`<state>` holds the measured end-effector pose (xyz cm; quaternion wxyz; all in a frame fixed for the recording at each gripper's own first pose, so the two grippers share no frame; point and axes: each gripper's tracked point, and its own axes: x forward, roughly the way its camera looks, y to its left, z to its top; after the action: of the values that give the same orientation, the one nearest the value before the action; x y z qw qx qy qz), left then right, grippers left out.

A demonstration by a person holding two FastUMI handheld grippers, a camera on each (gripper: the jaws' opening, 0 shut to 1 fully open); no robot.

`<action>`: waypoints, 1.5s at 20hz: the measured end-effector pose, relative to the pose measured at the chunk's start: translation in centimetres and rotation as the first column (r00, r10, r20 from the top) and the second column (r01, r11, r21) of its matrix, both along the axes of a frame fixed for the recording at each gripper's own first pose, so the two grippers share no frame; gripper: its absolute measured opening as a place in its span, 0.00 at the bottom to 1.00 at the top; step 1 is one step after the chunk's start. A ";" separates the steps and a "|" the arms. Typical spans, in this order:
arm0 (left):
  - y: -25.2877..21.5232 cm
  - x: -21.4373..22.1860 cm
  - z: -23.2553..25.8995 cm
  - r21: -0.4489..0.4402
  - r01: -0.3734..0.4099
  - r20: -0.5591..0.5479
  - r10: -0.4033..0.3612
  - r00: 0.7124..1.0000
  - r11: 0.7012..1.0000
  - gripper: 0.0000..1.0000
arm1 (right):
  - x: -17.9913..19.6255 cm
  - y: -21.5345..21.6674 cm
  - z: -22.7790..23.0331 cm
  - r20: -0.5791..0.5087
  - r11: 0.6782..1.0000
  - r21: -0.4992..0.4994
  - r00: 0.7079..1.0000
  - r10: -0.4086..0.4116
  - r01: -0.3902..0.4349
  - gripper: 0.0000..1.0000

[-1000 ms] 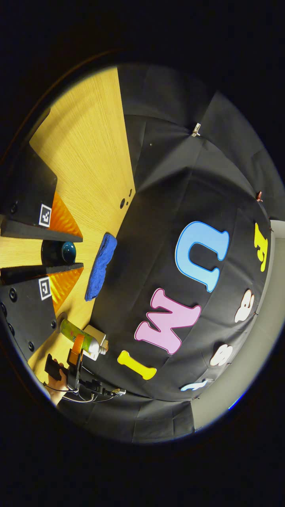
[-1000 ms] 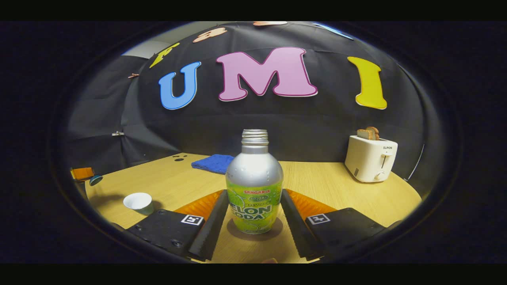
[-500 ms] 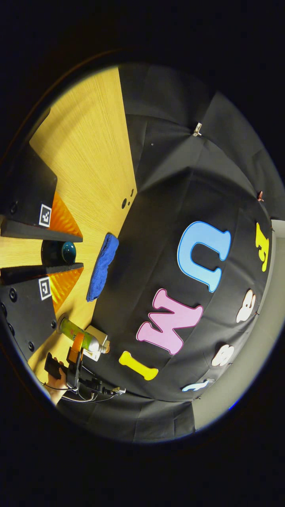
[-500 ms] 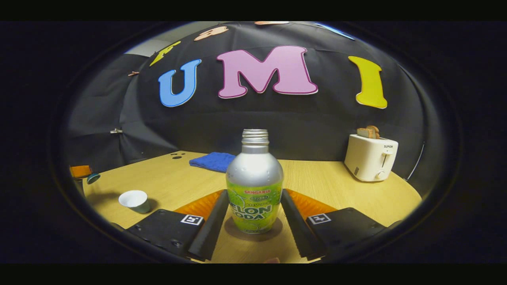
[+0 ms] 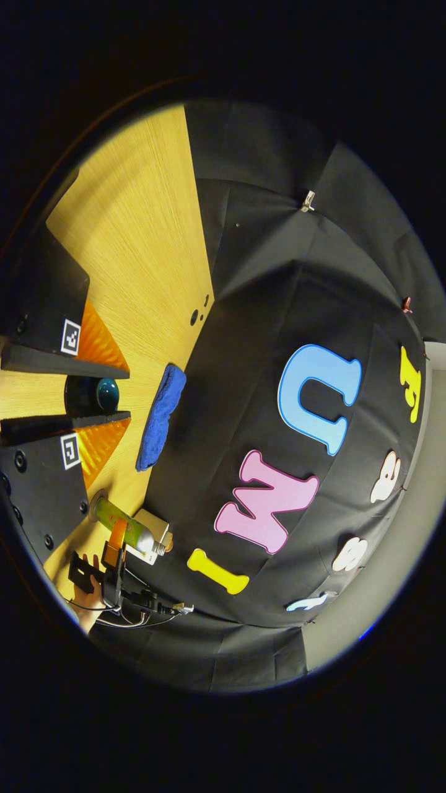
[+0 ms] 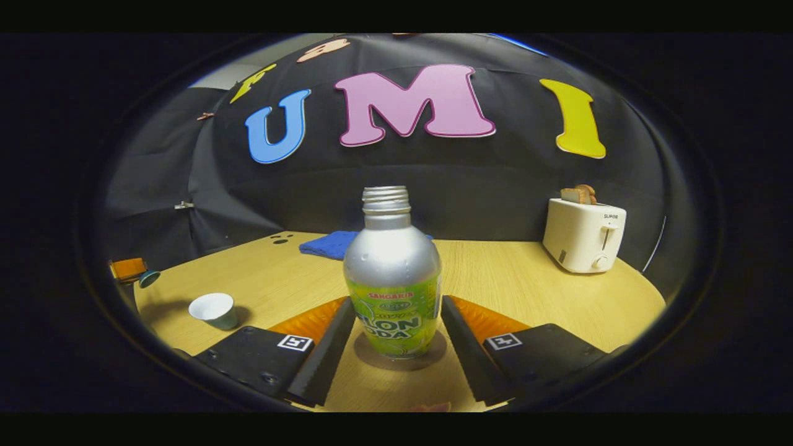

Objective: Open the teacup lid with one hand, grasp the water bottle and pour water into the teacup with the other hand; after pouring, place the water bottle on the coaster and then close the teacup lid.

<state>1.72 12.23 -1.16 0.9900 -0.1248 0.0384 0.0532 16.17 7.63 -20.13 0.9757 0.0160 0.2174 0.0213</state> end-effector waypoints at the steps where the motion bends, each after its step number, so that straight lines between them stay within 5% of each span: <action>1: 0.1 0.0 0.0 0.000 -0.001 0.000 0.001 1.000 1.000 0.31 | -0.1 -0.1 0.0 -0.003 1.000 -0.007 1.000 0.002 -0.002 0.86; 8: -1.3 0.2 -0.1 0.016 0.022 0.000 -0.022 1.000 1.000 0.31 | -3.2 -0.7 0.2 -0.019 1.000 -0.019 1.000 0.015 -0.015 0.92; 18: -8.2 4.0 1.5 0.095 0.130 -0.015 -0.129 0.991 0.987 0.31 | -10.6 -3.7 6.0 0.116 1.000 -0.017 0.993 -0.009 0.011 0.93; 30: -7.9 10.3 -4.4 0.206 0.098 -0.195 -0.057 0.979 0.974 0.31 | -14.9 -5.7 8.2 0.205 1.000 -0.005 0.979 -0.005 0.006 0.93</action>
<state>12.02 4.29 -5.57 0.9909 -0.0099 0.1307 0.0299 1.25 1.97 -11.91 0.9930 0.0119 0.1157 0.0196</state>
